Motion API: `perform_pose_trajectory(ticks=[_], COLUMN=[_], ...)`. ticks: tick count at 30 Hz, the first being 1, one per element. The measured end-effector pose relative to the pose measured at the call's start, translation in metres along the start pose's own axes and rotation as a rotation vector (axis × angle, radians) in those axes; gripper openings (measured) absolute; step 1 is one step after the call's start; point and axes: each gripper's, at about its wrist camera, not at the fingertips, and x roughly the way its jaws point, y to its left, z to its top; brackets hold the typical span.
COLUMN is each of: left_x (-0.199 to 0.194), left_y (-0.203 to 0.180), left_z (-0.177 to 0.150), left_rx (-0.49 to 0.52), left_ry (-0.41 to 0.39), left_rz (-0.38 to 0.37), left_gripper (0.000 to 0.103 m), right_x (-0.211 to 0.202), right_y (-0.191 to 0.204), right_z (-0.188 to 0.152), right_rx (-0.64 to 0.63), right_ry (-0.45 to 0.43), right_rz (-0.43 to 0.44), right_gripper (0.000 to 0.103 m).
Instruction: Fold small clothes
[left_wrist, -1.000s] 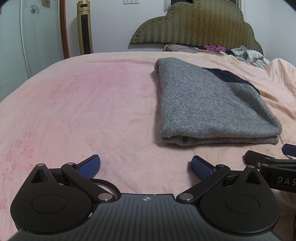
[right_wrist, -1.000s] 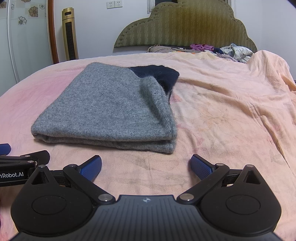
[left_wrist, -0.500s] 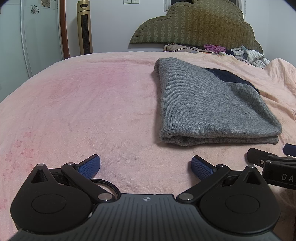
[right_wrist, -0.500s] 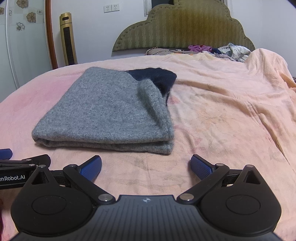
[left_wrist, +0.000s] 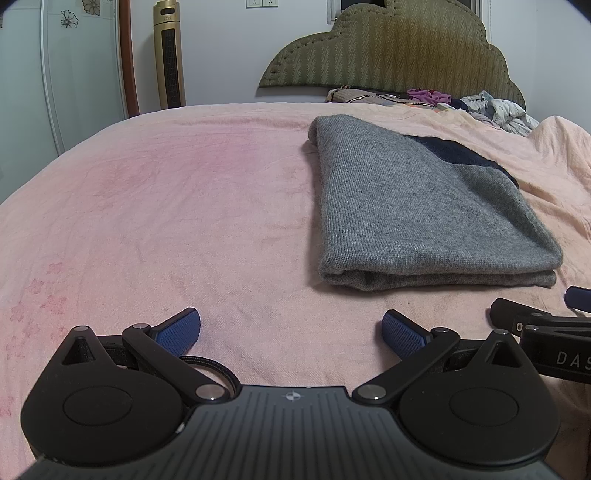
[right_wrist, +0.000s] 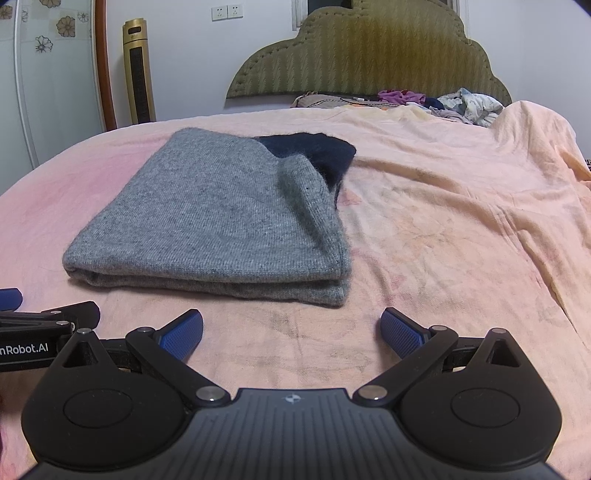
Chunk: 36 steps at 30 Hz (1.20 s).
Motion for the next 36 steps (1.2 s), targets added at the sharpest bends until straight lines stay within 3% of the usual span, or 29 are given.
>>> perform_pose_trajectory(ticks=[11,36], left_x=[-0.0002,-0.0001], left_y=[0.0000,0.0000], left_z=[0.0000,0.0001], left_rx=[0.000,0.000], left_ry=[0.000,0.000], left_rz=[0.000,0.000], left_gripper=[0.103,0.103], right_x=[-0.0040,-0.0015], right_y=[-0.0047,0.0011], right_z=[-0.0014,-0.0012], right_rx=[0.034,-0.007], right_ry=[-0.032,-0.004], right_rz=[-0.009,-0.014], right_gripper=[0.103,0.103])
